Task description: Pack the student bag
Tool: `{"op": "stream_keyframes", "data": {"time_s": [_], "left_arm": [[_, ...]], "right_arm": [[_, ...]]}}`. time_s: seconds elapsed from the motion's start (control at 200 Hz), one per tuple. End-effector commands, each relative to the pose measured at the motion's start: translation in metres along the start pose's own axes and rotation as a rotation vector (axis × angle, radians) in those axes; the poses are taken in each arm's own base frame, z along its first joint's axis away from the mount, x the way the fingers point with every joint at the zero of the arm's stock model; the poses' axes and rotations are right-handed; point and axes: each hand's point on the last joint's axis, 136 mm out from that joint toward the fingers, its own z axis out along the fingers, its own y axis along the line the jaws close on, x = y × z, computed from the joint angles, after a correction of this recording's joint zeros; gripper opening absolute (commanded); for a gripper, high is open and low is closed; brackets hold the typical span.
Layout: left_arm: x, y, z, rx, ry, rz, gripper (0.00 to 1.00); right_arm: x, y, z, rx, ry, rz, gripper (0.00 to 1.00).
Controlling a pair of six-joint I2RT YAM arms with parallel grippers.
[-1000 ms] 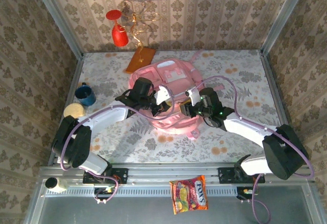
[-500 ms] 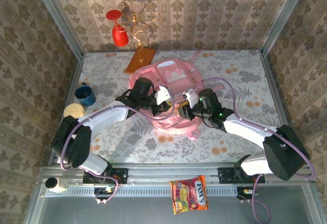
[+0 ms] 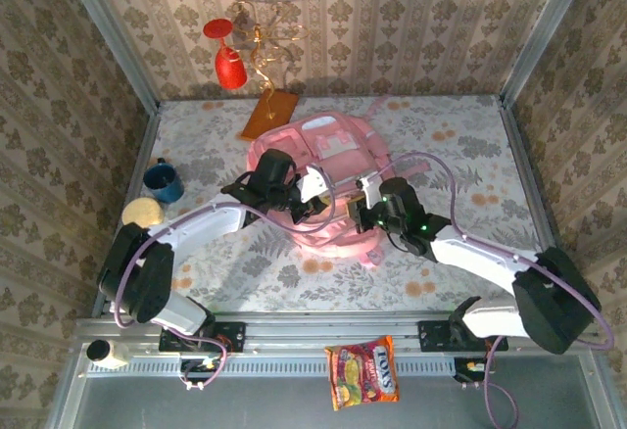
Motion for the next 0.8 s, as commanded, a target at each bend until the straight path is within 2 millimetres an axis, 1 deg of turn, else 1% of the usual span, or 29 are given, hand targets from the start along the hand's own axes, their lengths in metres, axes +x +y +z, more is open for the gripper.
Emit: {"op": "stream_keyframes", "data": {"time_s": [0.0,0.07,0.155,0.215,0.285,0.32,0.345,0.405,0.45,0.465,0.51,0.575,0.605,0.69,0.745,0.795], "left_arm": [[-0.015,-0.003,-0.019,0.003,-0.045,0.071,0.00],[-0.012,-0.001,-0.021,-0.003,-0.042,0.067,0.00],[-0.009,-0.005,-0.024,0.008,-0.036,0.084,0.00],[-0.006,-0.007,-0.028,0.013,-0.032,0.101,0.00],[0.004,-0.009,-0.035,0.005,-0.021,0.107,0.00],[0.008,-0.007,-0.039,-0.008,-0.018,0.102,0.00],[0.013,-0.005,-0.042,-0.023,-0.011,0.095,0.00],[0.021,0.001,-0.049,-0.066,0.005,0.082,0.00],[0.025,0.002,-0.052,-0.084,0.013,0.082,0.00],[0.024,0.002,-0.052,-0.087,0.012,0.083,0.03],[0.021,0.001,-0.054,-0.090,-0.001,0.071,0.19],[0.010,-0.004,-0.055,-0.083,-0.027,0.079,0.40],[0.004,-0.006,-0.054,-0.089,-0.036,0.092,0.47],[-0.010,-0.011,-0.050,-0.110,-0.040,0.135,0.60],[-0.020,-0.018,-0.044,-0.099,-0.034,0.172,0.64],[-0.022,-0.023,-0.033,-0.077,-0.006,0.198,0.66]], "right_arm": [[0.028,-0.062,-0.022,0.333,0.062,0.140,0.00],[0.036,-0.073,-0.030,0.400,0.080,0.174,0.00],[0.042,-0.086,-0.036,0.472,0.101,0.184,0.00],[0.040,-0.093,-0.037,0.484,0.106,0.193,0.00],[0.035,-0.096,-0.034,0.454,0.117,0.204,0.00],[0.032,-0.092,-0.031,0.415,0.121,0.194,0.00],[0.030,-0.086,-0.028,0.372,0.124,0.179,0.00],[0.021,-0.059,-0.021,0.218,0.101,0.125,0.00],[0.017,-0.040,-0.020,0.138,0.080,0.094,0.00],[0.016,-0.035,-0.019,0.112,0.076,0.081,0.00],[0.015,-0.019,-0.020,0.045,0.067,0.053,0.00],[0.015,-0.003,-0.022,-0.015,0.060,0.015,0.00],[0.016,0.003,-0.023,-0.034,0.058,0.000,0.00],[0.017,0.015,-0.025,-0.069,0.058,-0.026,0.00],[0.017,0.020,-0.026,-0.083,0.056,-0.034,0.00],[0.016,0.023,-0.027,-0.092,0.050,-0.041,0.00]]}}
